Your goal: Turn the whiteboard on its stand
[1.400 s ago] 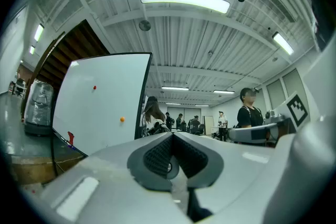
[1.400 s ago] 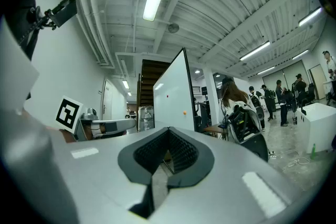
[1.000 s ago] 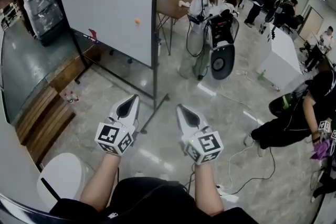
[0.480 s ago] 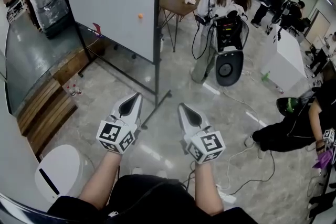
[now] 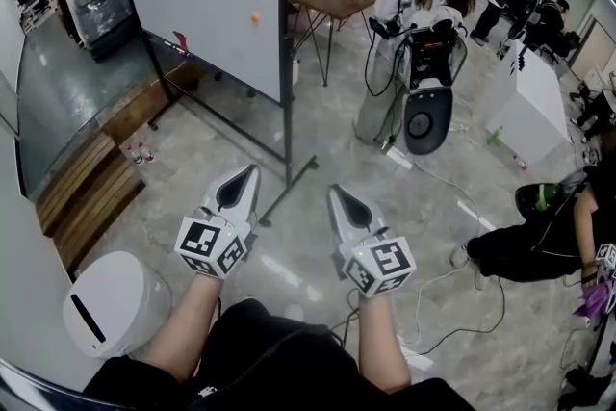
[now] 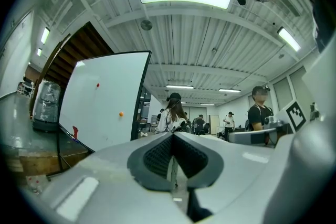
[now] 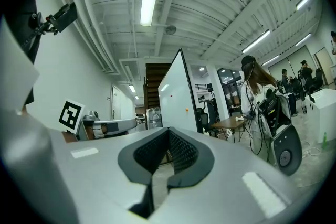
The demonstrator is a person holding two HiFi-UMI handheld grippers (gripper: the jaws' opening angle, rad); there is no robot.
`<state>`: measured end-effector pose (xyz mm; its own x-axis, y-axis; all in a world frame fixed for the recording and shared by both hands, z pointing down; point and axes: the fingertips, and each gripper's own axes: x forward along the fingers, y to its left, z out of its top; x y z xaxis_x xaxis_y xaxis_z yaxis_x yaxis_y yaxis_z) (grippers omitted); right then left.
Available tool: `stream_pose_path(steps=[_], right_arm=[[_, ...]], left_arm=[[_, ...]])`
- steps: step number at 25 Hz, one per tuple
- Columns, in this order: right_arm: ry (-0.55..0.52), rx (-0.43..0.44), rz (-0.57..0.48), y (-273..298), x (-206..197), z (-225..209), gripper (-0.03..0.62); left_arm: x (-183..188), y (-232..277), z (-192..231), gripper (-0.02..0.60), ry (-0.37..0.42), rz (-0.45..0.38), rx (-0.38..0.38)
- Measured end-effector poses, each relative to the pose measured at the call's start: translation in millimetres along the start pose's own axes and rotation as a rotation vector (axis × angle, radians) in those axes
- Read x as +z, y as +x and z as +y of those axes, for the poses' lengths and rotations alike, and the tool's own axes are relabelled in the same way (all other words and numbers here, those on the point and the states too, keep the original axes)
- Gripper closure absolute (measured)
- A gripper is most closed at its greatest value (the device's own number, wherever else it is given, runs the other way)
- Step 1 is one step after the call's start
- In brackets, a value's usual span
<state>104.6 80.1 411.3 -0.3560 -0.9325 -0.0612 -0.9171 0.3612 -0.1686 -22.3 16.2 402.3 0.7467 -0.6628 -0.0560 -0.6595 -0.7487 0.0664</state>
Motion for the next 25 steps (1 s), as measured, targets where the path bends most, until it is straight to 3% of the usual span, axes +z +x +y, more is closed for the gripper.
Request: stream_pose_path(steps=[10, 25], right_arm=[[0.018, 0.031, 0.019, 11, -9, -8, 0.586], [0.009, 0.053, 0.028, 75, 0, -17, 0.586]], left_arm=[[-9, 4, 7, 0.58, -0.008, 0.015, 0.034], [-1, 35, 62, 0.58, -0.016, 0.013, 0.056]])
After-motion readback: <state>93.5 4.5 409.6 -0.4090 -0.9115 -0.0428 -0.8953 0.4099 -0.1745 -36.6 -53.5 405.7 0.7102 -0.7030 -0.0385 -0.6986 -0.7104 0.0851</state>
